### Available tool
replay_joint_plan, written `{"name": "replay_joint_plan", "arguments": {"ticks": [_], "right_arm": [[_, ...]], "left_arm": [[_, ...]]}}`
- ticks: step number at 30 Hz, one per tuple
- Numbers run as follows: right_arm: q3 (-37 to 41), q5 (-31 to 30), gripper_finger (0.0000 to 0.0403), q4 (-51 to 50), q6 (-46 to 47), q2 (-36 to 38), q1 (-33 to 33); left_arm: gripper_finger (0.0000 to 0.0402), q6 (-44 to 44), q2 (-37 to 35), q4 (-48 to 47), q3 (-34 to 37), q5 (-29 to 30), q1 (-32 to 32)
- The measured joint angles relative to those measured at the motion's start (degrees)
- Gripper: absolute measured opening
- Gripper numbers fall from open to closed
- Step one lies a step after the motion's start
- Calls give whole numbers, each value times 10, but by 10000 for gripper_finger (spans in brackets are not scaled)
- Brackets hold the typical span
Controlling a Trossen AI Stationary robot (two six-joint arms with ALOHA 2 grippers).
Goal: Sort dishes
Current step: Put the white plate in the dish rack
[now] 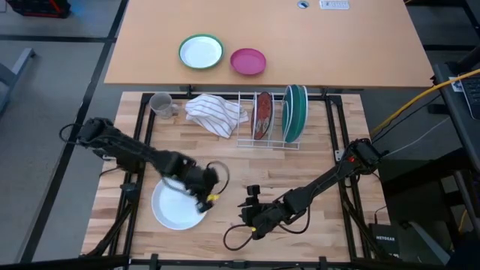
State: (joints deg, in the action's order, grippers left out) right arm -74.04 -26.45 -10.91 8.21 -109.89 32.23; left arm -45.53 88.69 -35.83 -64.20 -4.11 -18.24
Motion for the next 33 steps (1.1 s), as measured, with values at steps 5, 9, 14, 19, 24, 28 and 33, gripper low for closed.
{"name": "replay_joint_plan", "arguments": {"ticks": [5, 9, 14, 19, 24, 28, 33], "right_arm": [[0, 5, 154, 1, -12, 0, 0], [0, 4, 154, 2, -12, 0, 0], [0, 4, 154, 2, -13, 0, 0], [0, 4, 154, 4, -12, 0, 0], [0, 4, 154, 4, -12, 0, 0], [0, 5, 154, 4, -11, 0, 0], [0, 5, 154, 5, -11, 0, 0]], "left_arm": [[1, -22, -4, -122, -21, -6, -105], [1, -25, -3, -123, -18, -6, -187], [1, -69, -3, -95, -18, 3, -254], [29, -191, 0, -104, -17, 18, -285], [99, -204, 0, -103, -17, 19, -312], [158, -168, 11, -103, -18, 20, -330], [197, -51, 48, -104, -18, 28, -348]]}}
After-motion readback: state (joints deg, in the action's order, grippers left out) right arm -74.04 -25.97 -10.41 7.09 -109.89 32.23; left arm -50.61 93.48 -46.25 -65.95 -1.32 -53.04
